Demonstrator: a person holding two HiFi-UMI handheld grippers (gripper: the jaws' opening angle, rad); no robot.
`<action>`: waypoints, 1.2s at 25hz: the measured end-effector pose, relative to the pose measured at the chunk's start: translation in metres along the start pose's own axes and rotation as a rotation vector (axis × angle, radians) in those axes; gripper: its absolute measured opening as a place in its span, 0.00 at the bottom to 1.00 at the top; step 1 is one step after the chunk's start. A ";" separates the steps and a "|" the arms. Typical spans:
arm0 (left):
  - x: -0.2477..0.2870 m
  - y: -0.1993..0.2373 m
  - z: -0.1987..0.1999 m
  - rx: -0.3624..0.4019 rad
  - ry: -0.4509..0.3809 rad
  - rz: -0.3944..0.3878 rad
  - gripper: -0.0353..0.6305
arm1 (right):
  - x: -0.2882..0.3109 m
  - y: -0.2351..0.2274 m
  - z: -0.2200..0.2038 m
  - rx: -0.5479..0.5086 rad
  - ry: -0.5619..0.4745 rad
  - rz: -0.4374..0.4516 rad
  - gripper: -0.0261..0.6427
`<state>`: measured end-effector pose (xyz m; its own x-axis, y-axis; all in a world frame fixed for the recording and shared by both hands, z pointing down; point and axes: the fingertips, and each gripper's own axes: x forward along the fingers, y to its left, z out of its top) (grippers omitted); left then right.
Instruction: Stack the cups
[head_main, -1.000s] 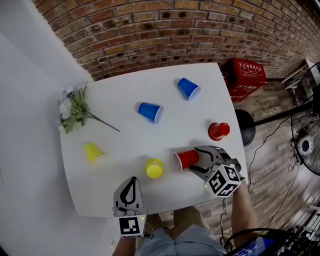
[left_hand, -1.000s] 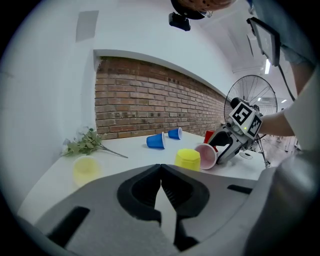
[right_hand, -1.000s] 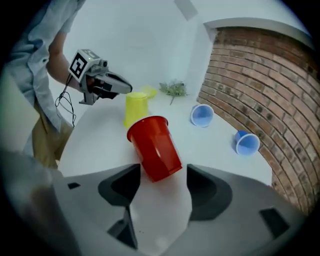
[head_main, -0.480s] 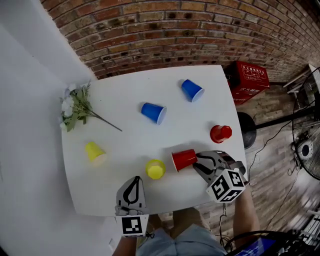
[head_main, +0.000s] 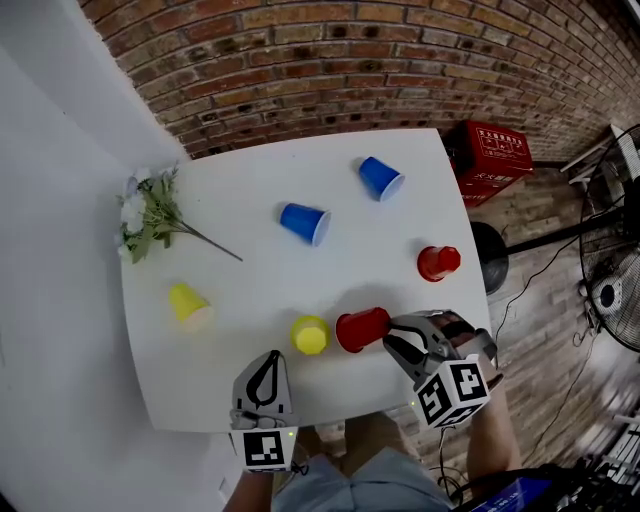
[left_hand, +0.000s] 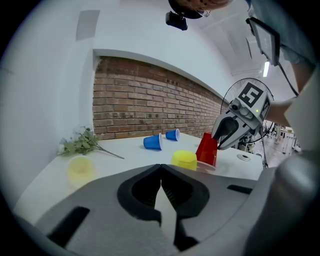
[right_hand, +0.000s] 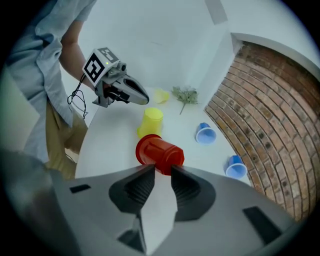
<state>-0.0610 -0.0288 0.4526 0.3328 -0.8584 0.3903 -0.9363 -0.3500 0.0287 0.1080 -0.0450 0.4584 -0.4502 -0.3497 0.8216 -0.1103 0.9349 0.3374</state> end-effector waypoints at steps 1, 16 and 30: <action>0.000 0.001 0.000 0.001 -0.002 -0.001 0.06 | 0.001 0.003 0.003 -0.009 -0.001 0.002 0.20; -0.002 0.006 0.001 -0.004 -0.003 -0.012 0.06 | 0.001 0.008 0.025 0.144 -0.084 -0.017 0.44; 0.001 0.018 -0.001 0.000 0.012 -0.003 0.06 | 0.062 0.022 0.011 0.241 -0.083 0.019 0.43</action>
<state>-0.0781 -0.0356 0.4549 0.3341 -0.8529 0.4013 -0.9354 -0.3524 0.0296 0.0679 -0.0456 0.5119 -0.5240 -0.3352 0.7830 -0.3049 0.9322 0.1950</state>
